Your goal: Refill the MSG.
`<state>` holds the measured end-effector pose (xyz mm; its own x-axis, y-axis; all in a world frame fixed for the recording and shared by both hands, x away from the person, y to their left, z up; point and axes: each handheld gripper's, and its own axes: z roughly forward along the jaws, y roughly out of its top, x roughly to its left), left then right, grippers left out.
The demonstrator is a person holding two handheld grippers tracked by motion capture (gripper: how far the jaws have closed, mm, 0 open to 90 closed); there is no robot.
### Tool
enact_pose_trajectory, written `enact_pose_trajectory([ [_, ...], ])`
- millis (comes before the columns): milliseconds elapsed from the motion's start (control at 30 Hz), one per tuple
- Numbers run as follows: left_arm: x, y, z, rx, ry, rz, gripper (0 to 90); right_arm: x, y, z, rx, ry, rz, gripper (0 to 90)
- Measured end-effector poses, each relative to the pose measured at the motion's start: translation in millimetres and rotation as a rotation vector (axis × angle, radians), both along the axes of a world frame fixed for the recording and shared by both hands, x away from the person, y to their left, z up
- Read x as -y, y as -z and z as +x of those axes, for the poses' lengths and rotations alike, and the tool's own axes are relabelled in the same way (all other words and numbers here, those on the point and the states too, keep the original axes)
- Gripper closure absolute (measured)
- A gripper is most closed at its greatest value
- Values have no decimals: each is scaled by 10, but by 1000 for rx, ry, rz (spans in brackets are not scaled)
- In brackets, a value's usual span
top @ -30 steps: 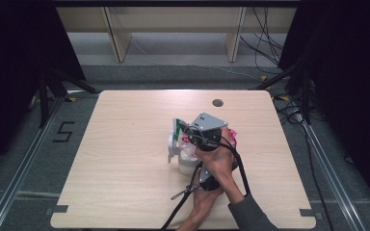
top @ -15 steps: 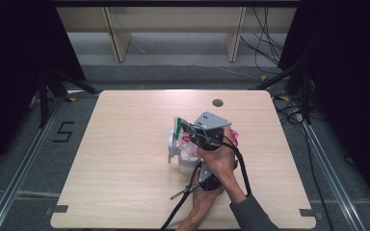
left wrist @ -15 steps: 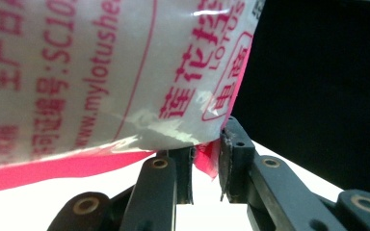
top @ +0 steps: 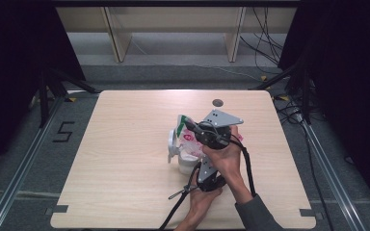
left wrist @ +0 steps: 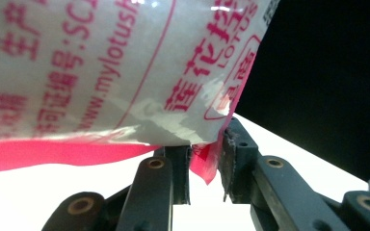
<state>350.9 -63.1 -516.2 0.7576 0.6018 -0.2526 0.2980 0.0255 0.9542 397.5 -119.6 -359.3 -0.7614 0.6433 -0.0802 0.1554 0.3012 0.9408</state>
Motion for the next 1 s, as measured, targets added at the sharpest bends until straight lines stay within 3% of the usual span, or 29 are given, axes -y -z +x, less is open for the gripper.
enact_pose_trajectory([
  [133,-29,-4,-1,-9,7,18,725,50,-8,14,-3,-17,29,900],
  [200,-8,-4,-23,-21,-13,-37,720,82,-22,-1,-8,-7,44,900],
  [267,-12,-6,-32,-35,-3,-37,707,113,-36,6,2,-17,51,900],
  [300,-16,-6,-34,-29,0,-18,702,130,-45,-3,-10,-19,54,900],
  [333,-43,-7,-26,-15,11,37,689,152,-50,-6,-15,-19,68,900],
  [367,-34,-13,-59,-23,9,-6,679,171,-56,-1,-7,-23,68,900],
  [433,-53,-20,-77,-22,11,6,671,201,-65,-11,-40,-27,91,900],
  [467,-85,-19,-62,-8,34,63,665,221,-71,-19,-41,-25,98,900],
  [500,-68,-20,-81,-16,22,25,659,239,-76,-18,-33,-26,97,900],
  [533,-82,-18,-82,-14,27,38,657,264,-80,-13,-23,-28,99,900],
  [567,-92,-16,-82,-20,29,37,648,271,-80,-31,-56,-27,123,900],
  [600,-101,-16,-91,-25,20,30,639,293,-82,-25,-49,-28,125,900],
  [700,-159,-25,-108,-21,35,69,581,362,-94,-26,-46,-30,142,900],
  [733,-187,-26,-98,13,13,93,578,392,-95,-20,-48,-41,158,900],
  [800,-248,-39,-108,2,-16,128,568,454,-93,-15,-53,-43,186,900],
  [900,-285,-31,-106,-8,-16,128,513,526,-90,-42,-85,-32,210,900],
  [1000,-327,-47,-122,-20,-21,140,470,596,-74,-27,-81,-34,230,900],
])
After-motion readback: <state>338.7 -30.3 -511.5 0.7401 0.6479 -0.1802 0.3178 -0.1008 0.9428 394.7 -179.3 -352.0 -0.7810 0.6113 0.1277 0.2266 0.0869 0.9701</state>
